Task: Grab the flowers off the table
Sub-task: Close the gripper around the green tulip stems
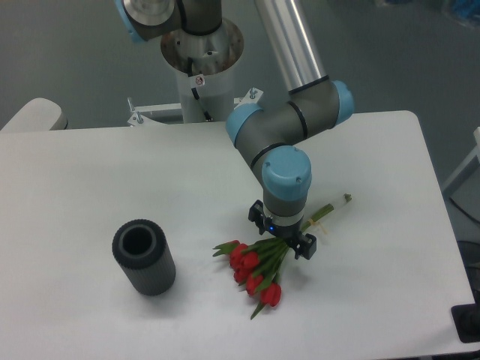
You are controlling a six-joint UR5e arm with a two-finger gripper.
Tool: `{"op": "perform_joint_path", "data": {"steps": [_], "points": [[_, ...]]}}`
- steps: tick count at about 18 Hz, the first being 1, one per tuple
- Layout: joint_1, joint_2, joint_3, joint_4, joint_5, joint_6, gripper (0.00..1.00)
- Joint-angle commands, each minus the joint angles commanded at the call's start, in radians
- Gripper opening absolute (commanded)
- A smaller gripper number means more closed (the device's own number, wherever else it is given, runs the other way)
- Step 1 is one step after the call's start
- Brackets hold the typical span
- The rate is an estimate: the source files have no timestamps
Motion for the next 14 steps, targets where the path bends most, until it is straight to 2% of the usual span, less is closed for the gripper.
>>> {"op": "perform_joint_path", "data": {"steps": [14], "points": [[0.002, -0.017, -0.002, 0.009, 0.003, 0.014, 1.0]]}}
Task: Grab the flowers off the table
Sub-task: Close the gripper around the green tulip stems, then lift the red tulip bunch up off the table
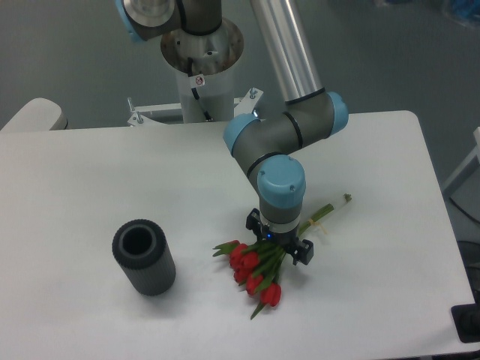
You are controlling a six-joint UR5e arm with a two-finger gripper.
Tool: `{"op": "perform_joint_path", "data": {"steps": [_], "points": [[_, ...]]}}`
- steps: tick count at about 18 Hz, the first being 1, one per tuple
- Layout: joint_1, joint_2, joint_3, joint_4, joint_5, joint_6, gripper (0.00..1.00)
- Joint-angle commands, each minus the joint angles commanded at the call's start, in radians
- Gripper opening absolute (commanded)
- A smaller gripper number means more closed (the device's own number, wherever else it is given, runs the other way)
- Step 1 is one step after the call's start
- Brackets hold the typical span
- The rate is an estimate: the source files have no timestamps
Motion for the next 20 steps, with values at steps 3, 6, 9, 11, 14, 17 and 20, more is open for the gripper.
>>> {"op": "perform_joint_path", "data": {"steps": [3, 6, 9, 11, 14, 17, 20], "points": [[0.0, -0.005, -0.005, 0.0, 0.0, -0.005, 1.0], [-0.003, -0.005, -0.008, 0.0, 0.0, -0.008, 1.0], [-0.003, -0.005, -0.005, 0.0, 0.0, -0.002, 0.65], [-0.002, -0.005, -0.002, -0.002, 0.0, 0.0, 0.43], [-0.003, -0.006, 0.002, -0.002, -0.002, 0.002, 0.36], [-0.002, -0.005, 0.005, -0.002, -0.002, 0.002, 0.34], [0.0, -0.003, 0.014, -0.002, -0.003, 0.003, 0.33]]}}
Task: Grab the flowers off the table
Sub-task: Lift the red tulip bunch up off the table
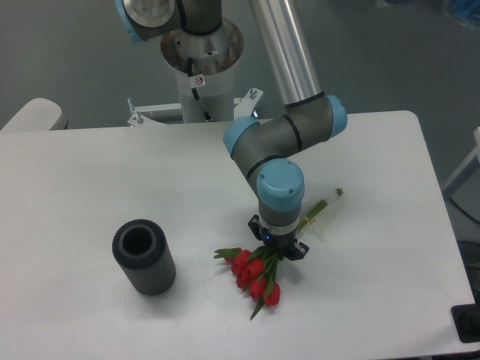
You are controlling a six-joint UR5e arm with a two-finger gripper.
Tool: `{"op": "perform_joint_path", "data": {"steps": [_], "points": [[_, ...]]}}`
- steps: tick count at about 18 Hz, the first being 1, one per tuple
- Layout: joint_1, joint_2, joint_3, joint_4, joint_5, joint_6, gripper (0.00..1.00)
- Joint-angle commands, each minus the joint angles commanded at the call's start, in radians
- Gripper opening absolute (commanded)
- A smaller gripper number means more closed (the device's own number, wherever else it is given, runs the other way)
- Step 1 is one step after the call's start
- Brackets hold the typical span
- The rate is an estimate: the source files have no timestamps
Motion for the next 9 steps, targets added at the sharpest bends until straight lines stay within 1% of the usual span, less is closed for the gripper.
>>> {"op": "perform_joint_path", "data": {"steps": [3, 6, 9], "points": [[0.0, 0.011, 0.029, -0.003, -0.003, 0.002, 0.33], [-0.006, 0.031, 0.084, -0.024, -0.015, 0.011, 0.33], [-0.026, 0.052, 0.124, -0.026, -0.047, 0.012, 0.33]]}}
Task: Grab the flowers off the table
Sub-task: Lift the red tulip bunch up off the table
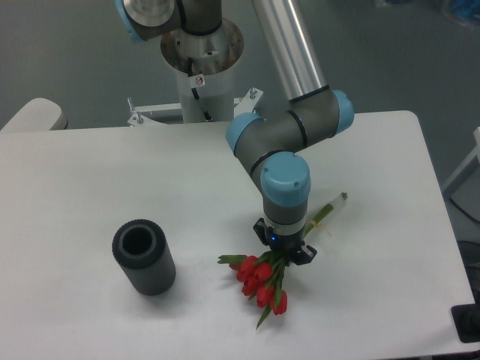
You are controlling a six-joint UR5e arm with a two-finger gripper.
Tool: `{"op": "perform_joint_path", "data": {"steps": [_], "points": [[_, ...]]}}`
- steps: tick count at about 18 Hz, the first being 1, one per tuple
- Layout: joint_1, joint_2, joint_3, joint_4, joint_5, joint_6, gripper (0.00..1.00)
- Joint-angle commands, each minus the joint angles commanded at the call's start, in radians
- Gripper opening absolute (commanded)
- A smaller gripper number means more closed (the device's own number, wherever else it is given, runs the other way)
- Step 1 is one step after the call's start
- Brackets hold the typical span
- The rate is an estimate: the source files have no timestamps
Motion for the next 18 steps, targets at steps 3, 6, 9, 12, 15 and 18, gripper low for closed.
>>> {"op": "perform_joint_path", "data": {"steps": [3, 6, 9, 12, 15, 18], "points": [[-0.005, 0.034, 0.054, -0.002, -0.101, 0.0, 0.33], [0.012, 0.058, 0.103, -0.017, -0.198, 0.003, 0.33], [0.017, 0.081, 0.126, -0.015, -0.314, 0.002, 0.33], [0.05, 0.101, 0.127, -0.014, -0.432, -0.011, 0.33], [0.118, 0.112, 0.127, -0.015, -0.555, -0.014, 0.33], [0.184, 0.124, 0.118, -0.017, -0.684, -0.035, 0.33]]}}
